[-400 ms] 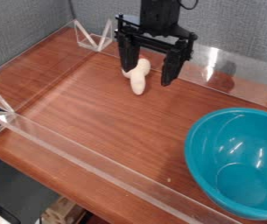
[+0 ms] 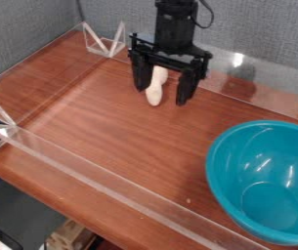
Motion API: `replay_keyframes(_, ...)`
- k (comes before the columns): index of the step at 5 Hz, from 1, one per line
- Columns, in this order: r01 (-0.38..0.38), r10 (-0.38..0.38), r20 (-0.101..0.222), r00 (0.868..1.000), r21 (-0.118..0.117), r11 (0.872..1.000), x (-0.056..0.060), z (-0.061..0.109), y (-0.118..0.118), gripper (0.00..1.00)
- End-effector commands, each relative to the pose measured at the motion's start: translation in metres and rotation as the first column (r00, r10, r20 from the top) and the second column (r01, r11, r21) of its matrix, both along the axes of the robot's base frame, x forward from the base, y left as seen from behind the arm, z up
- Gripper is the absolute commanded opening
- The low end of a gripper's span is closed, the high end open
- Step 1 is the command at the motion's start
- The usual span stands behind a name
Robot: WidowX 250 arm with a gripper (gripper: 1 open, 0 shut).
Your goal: Put the mushroom in the blue bowl
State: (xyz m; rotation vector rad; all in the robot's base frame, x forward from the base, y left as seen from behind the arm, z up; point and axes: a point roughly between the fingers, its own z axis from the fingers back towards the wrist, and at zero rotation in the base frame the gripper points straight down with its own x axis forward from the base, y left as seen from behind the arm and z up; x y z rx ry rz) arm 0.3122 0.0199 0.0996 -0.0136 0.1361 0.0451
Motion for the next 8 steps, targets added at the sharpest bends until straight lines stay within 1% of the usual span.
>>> replay_keyframes(1,-0.018,0.017,0.058,0.998,0.005,1.0,0.019,0.009,0.013,1.0)
replay_keyframes(3,-0.077,0.077,0.056,0.995,-0.001,0.997,0.045,-0.012,0.028,1.0)
replay_keyframes(4,-0.106,0.106,0.056,0.993,-0.001,0.994,0.058,-0.022,0.036,1.0)
replay_keyframes(5,-0.124,0.124,0.051,0.991,0.004,0.992,0.068,-0.033,0.042,1.0)
replay_keyframes(6,-0.136,0.135,0.041,0.99,0.011,0.991,0.077,-0.043,0.045,1.0)
replay_keyframes(7,-0.142,0.142,0.028,0.99,0.018,0.99,0.081,-0.053,0.045,1.0)
replay_keyframes(8,-0.144,0.144,0.03,0.989,0.013,0.989,0.082,-0.056,0.045,0.0)
